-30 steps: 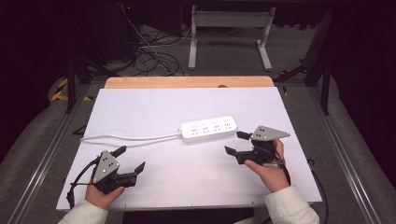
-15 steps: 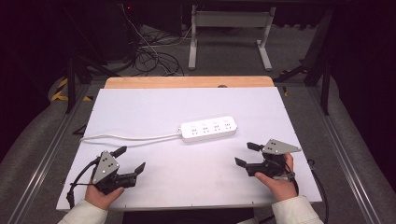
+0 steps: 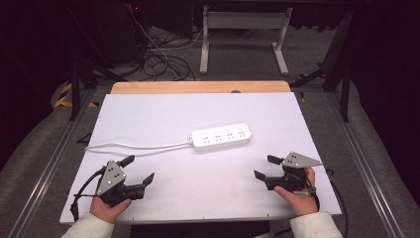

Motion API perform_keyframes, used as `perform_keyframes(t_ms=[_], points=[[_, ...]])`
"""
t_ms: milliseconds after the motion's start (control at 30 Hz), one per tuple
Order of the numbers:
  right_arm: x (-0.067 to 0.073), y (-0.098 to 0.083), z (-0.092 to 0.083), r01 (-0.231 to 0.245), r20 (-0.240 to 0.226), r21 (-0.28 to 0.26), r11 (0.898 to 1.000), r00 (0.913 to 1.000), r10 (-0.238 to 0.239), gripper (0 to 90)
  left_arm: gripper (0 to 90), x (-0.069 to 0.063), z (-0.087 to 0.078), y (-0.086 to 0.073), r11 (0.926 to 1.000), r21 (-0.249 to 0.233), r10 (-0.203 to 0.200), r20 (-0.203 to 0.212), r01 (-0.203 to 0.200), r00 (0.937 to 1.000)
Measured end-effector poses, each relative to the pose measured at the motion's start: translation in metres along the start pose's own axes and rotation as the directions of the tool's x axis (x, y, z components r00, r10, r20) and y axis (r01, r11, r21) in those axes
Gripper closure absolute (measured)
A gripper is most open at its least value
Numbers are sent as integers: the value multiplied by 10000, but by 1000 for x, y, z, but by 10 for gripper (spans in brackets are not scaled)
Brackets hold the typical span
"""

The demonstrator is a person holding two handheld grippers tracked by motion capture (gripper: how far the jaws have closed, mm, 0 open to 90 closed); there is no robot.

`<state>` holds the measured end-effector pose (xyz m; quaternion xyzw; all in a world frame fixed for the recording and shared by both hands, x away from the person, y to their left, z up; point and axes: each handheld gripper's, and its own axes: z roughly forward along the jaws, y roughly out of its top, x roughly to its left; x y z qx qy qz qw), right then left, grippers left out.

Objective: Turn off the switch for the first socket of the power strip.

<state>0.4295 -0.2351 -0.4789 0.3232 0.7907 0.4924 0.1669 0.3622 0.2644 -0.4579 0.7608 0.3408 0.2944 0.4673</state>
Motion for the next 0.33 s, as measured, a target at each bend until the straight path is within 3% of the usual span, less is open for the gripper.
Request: perform_keyframes(t_ms=[333], points=[[1,1,-1,206,88,-20,9998,9997,-206,223,151,0,0,-1,10000,-68,37,-99,-37,9999]])
